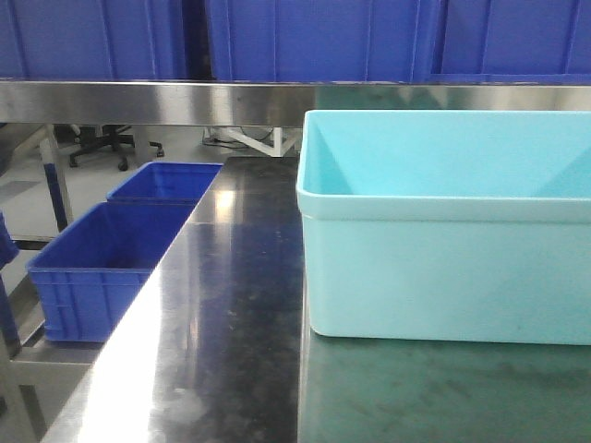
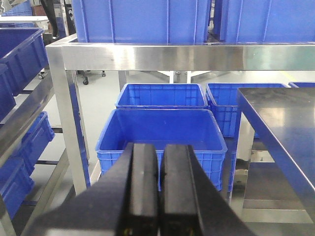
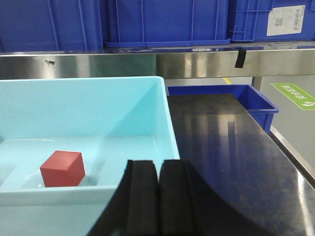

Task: Pick red cube and place on left shelf

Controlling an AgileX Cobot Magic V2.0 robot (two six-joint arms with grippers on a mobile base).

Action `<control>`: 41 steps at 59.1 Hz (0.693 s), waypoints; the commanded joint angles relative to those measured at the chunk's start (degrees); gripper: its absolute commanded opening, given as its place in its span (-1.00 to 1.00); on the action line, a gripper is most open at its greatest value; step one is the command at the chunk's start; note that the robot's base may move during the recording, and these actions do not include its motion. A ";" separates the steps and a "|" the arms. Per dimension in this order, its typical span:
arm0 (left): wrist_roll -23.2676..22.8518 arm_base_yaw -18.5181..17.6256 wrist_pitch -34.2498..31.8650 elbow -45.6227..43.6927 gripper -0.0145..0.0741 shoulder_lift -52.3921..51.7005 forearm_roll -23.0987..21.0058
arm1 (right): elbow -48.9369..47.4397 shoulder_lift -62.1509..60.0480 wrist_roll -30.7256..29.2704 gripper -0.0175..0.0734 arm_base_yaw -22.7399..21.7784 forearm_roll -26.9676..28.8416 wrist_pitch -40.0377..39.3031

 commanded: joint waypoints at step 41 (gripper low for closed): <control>-0.05 -0.37 -5.03 1.32 -0.44 -0.92 -0.17 | -0.86 -1.24 -0.43 -0.51 0.10 -0.41 -5.23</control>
